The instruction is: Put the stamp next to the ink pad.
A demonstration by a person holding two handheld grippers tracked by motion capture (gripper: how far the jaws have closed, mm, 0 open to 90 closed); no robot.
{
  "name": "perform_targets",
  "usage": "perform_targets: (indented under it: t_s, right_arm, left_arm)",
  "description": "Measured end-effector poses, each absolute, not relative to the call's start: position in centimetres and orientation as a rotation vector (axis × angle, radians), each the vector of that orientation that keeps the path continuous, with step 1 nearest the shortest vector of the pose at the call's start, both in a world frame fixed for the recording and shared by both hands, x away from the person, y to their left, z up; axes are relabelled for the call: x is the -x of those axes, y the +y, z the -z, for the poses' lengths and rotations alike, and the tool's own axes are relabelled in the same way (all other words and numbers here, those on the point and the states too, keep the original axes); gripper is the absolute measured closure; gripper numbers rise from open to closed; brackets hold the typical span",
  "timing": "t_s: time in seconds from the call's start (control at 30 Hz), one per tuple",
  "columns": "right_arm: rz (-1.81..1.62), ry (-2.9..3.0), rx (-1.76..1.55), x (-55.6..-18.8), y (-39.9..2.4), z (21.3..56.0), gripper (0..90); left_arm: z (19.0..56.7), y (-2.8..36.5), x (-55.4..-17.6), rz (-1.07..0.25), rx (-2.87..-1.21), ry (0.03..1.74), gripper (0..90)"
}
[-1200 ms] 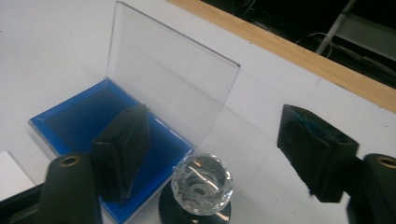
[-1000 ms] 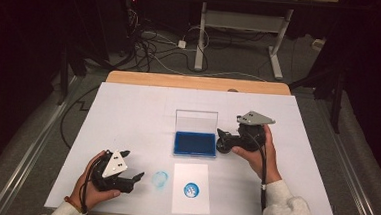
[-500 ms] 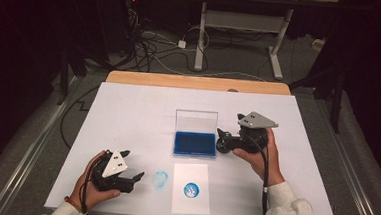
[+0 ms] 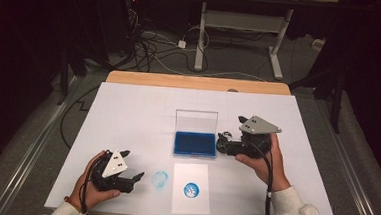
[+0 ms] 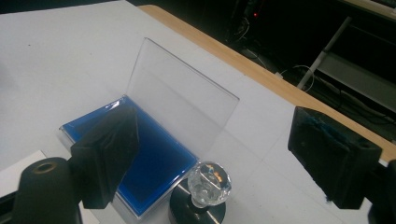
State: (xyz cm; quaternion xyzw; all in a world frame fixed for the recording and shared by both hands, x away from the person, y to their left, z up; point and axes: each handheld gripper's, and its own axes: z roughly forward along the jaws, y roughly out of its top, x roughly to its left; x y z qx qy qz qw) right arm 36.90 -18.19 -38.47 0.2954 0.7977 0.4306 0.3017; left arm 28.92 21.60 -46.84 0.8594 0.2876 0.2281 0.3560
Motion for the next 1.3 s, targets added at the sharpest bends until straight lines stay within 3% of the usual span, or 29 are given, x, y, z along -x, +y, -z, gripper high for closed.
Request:
perform_targets:
  t_s: [1.3]
  right_arm:
    - [-1.155, 2.087, -0.672, -33.1, -19.7, 38.2, 17.1]
  left_arm:
    - [47.0, 21.5, -29.0, -0.584, -2.235, 0.74, 16.9]
